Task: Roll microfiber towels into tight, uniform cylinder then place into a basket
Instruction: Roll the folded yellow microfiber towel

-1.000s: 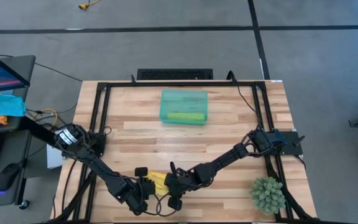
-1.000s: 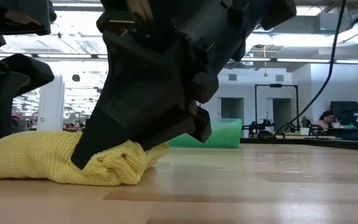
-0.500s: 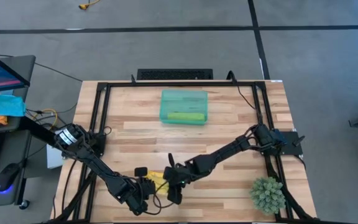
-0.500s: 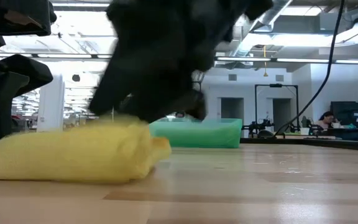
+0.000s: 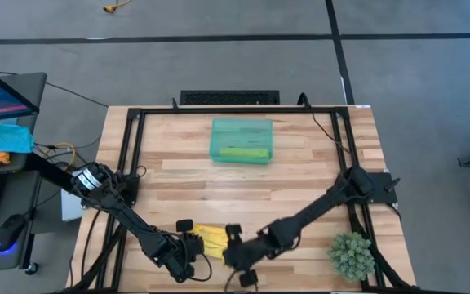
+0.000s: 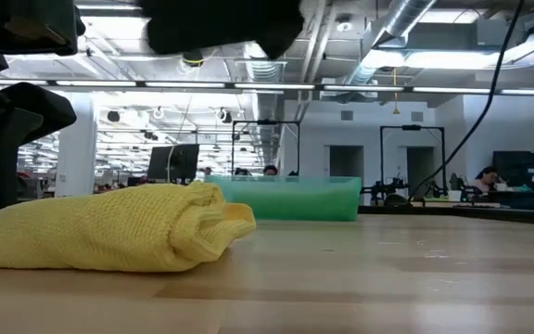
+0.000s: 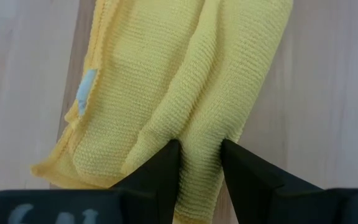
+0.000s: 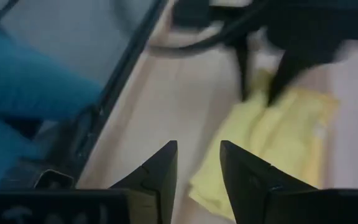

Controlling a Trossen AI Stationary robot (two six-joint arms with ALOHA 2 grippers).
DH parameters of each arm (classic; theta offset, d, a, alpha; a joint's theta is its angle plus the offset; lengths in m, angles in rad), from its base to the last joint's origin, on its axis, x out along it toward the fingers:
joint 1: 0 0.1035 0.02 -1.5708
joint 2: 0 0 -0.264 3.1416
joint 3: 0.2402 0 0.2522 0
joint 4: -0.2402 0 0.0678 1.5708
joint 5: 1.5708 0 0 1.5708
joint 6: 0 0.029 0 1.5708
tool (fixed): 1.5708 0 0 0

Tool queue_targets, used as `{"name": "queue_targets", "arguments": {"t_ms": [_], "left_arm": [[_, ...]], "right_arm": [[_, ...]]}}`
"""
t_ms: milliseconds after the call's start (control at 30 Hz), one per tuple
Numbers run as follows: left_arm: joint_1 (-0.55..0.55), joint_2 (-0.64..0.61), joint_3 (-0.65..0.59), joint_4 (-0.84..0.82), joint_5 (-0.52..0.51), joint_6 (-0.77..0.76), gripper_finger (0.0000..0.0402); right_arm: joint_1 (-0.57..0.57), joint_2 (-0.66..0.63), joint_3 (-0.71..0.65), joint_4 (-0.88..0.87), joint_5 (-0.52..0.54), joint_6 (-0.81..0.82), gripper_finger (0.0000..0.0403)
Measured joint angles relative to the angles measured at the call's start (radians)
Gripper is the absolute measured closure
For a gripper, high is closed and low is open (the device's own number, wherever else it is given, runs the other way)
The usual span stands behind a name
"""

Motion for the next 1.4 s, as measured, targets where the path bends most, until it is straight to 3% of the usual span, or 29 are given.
{"name": "queue_targets", "arguments": {"t_ms": [133, 267, 467, 1067, 1233, 1400], "left_arm": [[0.006, 0.0, 0.001, 0.004, 0.001, -0.026, 0.0288], [0.019, 0.0, 0.0, 0.015, 0.0, -0.106, 0.0288], [0.037, 0.001, 0.0, 0.037, -0.001, -0.201, 0.0288], [0.038, 0.001, 0.0, 0.047, 0.003, -0.189, 0.0288], [0.038, 0.001, 0.0, 0.048, 0.004, -0.171, 0.0288], [0.038, 0.001, 0.0, 0.05, 0.005, -0.161, 0.0288]], "right_arm": [[0.027, 0.048, -0.003, 0.059, -0.001, -0.141, 0.0257], [0.032, 0.096, -0.004, 0.089, -0.001, -0.182, 0.026], [0.025, 0.113, -0.001, 0.073, 0.005, -0.139, 0.0273], [-0.026, 0.12, -0.004, -0.026, 0.033, -0.008, 0.0287], [-0.033, 0.12, -0.004, -0.013, 0.131, 0.027, 0.0287], [-0.058, 0.12, -0.004, -0.031, 0.138, 0.098, 0.0287]]}}
